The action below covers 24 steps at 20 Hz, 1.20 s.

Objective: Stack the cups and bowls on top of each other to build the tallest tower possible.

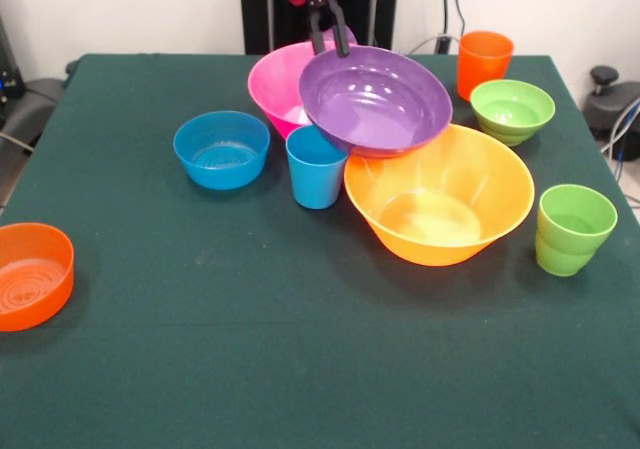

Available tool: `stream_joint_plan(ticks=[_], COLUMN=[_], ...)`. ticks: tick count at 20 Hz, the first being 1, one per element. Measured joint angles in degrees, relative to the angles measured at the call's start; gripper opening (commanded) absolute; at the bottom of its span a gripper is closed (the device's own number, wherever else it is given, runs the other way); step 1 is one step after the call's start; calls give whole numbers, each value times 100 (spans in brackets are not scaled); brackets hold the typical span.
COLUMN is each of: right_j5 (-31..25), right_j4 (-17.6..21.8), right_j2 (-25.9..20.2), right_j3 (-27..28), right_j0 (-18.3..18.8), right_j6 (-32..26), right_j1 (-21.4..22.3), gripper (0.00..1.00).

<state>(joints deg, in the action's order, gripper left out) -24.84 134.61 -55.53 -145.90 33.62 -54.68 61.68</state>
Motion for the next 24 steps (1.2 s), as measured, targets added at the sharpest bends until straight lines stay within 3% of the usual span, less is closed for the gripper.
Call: stream_joint_plan(ticks=[7, 10, 19, 24], right_j5=[0, 1, 391, 724], right_j4=[0, 0, 14, 231], right_j2=[15, 162, 1211, 1845], right_j3=[0, 2, 159, 323], right_j0=[-64, -176, -936, -1359], right_j6=[594, 595, 595, 595], right_j1=[299, 325, 279, 255], gripper=[100, 100, 100, 100])
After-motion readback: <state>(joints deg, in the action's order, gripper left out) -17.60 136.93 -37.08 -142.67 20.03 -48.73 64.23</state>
